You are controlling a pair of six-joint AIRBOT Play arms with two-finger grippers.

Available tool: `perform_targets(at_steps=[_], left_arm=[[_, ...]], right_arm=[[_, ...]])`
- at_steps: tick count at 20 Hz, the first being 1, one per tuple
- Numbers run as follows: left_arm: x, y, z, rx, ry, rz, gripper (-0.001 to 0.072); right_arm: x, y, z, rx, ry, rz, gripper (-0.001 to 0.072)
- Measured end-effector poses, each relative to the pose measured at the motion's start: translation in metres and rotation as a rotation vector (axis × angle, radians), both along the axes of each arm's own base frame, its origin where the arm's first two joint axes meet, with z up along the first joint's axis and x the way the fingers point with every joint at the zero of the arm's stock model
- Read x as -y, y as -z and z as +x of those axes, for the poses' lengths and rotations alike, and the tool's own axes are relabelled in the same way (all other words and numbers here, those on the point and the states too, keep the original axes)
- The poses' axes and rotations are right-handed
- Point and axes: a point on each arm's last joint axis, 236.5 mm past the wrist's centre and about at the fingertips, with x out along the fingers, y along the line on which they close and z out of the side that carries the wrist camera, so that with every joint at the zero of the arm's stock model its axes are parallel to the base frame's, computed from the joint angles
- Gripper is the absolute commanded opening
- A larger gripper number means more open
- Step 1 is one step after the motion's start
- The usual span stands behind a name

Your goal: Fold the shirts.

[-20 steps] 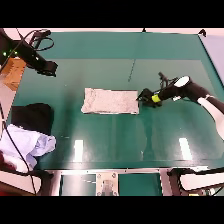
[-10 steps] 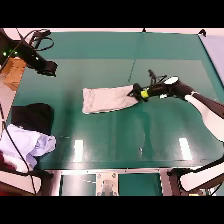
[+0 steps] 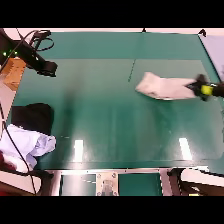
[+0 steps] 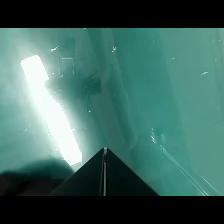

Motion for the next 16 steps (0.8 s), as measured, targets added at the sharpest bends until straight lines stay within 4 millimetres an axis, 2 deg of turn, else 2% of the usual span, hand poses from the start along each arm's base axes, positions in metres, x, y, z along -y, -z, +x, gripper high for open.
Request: perform_targets(at_steps=[2, 3, 5, 7, 9, 11, 12, 13, 14, 16], left_arm=[[0.0, 0.0, 0.0, 0.0, 0.0, 0.0, 0.0021], [0.0, 0.0, 0.0, -0.001, 0.0, 0.0, 0.0021], [0.0, 0.0, 0.0, 0.0, 0.0, 0.0, 0.0021], [0.0, 0.0, 0.0, -0.001, -0.001, -0.001, 0.0021], [0.0, 0.0, 0.0, -0.002, -0.007, -0.003, 0.0021], [0.0, 0.0, -0.001, -0.008, -0.009, -0.004, 0.0021], [0.001, 0.0, -0.002, -0.01, -0.009, -0.005, 0.002], [0.001, 0.0, -0.002, -0.012, -0.011, -0.007, 0.0021], [0.001, 0.0, -0.003, -0.015, -0.011, -0.008, 0.0021], [0.001, 0.0, -0.003, -0.016, -0.011, -0.008, 0.002]], right_arm=[[0.069, 0.002, -0.055, -0.032, 0.193, -0.032, 0.0012], [0.096, 0.004, -0.083, -0.049, 0.283, -0.044, 0.0012], [0.139, 0.014, -0.144, -0.101, 0.448, -0.053, 0.0012], [0.159, 0.031, -0.199, -0.163, 0.565, -0.047, 0.0012], [0.164, 0.049, -0.239, -0.225, 0.632, -0.037, 0.0013], [0.168, 0.063, -0.269, -0.291, 0.675, -0.055, 0.002], [0.169, 0.068, -0.281, -0.319, 0.686, -0.064, 0.0231], [0.17, 0.072, -0.289, -0.343, 0.693, -0.075, 0.0531], [0.169, 0.075, -0.297, -0.367, 0.693, -0.082, 0.0556], [0.167, 0.078, -0.311, -0.422, 0.702, -0.074, 0.0538]])
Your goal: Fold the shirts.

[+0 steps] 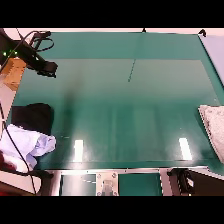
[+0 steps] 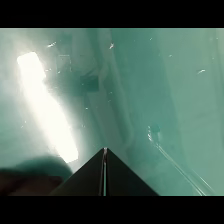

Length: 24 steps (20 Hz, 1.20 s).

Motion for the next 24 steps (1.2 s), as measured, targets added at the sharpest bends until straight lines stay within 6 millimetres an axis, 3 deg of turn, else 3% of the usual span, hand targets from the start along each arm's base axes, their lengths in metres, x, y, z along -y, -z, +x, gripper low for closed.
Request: perform_targets(at_steps=[2, 3, 4, 6, 9, 11, 14, 16, 19, 21, 24], left_arm=[[0.0, 0.0, 0.0, 0.0, -0.002, 0.0, 0.002], [0.0, 0.0, 0.001, 0.002, -0.003, -0.001, 0.002], [0.0, -0.001, 0.002, 0.006, -0.004, 0.0, 0.002], [-0.001, -0.005, 0.005, 0.026, -0.02, -0.001, 0.002], [-0.001, -0.017, 0.002, 0.051, -0.062, -0.012, 0.0019], [-0.001, -0.02, -0.014, 0.044, -0.084, -0.018, 0.002], [-0.001, -0.009, -0.057, -0.01, -0.115, -0.024, 0.002], [0.0, 0.004, -0.091, -0.048, -0.142, -0.035, 0.002], [0.007, 0.024, -0.142, -0.096, -0.172, -0.066, 0.002], [0.009, 0.035, -0.166, -0.114, -0.186, -0.078, 0.002], [0.01, 0.045, -0.184, -0.133, -0.196, -0.085, 0.0021]], right_arm=[[0.001, -0.008, -0.013, -0.048, 0.029, 0.028, 0.0165], [0.002, -0.016, -0.015, -0.055, 0.04, 0.036, 0.0115], [0.003, -0.028, -0.011, -0.05, 0.036, 0.035, 0.0016], [0.0, -0.054, 0.02, 0.001, -0.02, 0.012, 0.0014], [-0.025, -0.089, 0.097, 0.095, -0.207, -0.044, 0.0014], [-0.068, -0.1, 0.152, 0.13, -0.402, -0.047, 0.0013], [-0.166, -0.095, 0.209, 0.135, -0.726, -0.023, 0.0013], [-0.233, -0.08, 0.22, 0.126, -0.902, -0.003, 0.0013], [-0.316, -0.053, 0.208, 0.105, -1.105, 0.032, 0.0014], [-0.35, -0.043, 0.201, 0.109, -1.193, 0.027, 0.0014], [-0.379, -0.036, 0.191, 0.11, -1.278, 0.033, 0.0014]])
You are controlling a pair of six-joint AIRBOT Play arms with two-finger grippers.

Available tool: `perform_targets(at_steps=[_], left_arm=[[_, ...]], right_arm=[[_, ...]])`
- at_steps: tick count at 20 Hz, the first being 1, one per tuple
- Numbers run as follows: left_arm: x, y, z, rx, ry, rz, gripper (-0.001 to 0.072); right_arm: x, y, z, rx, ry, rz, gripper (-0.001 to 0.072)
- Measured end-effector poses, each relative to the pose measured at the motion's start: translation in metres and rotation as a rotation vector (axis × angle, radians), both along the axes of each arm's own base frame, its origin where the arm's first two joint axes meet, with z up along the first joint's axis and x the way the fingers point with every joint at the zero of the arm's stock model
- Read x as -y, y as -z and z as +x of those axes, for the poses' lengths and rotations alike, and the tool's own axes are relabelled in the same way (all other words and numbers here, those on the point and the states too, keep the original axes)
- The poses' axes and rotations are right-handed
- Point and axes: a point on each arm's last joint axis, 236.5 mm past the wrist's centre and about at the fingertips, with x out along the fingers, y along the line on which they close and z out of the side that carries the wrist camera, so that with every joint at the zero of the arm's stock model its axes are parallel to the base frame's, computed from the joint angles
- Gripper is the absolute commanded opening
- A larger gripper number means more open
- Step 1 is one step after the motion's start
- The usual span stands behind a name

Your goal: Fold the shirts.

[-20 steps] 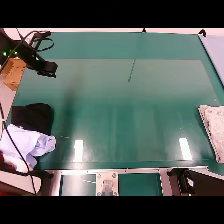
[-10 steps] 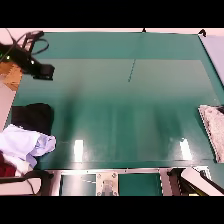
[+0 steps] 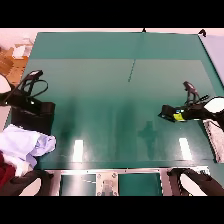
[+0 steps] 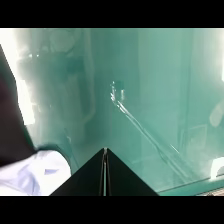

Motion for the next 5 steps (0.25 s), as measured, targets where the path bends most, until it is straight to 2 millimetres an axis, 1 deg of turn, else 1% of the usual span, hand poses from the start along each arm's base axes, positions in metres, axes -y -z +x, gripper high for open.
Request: perform_targets(at_steps=[2, 5], left_arm=[[0.001, 0.003, -0.002, 0.008, -0.007, -0.004, 0.0021], [0.001, 0.004, -0.003, 0.015, -0.013, -0.006, 0.0021]], right_arm=[[-0.009, 0.002, -0.004, 0.001, -0.028, 0.0, 0.0014], [-0.016, 0.003, -0.006, 0.003, -0.046, 0.001, 0.0014]])
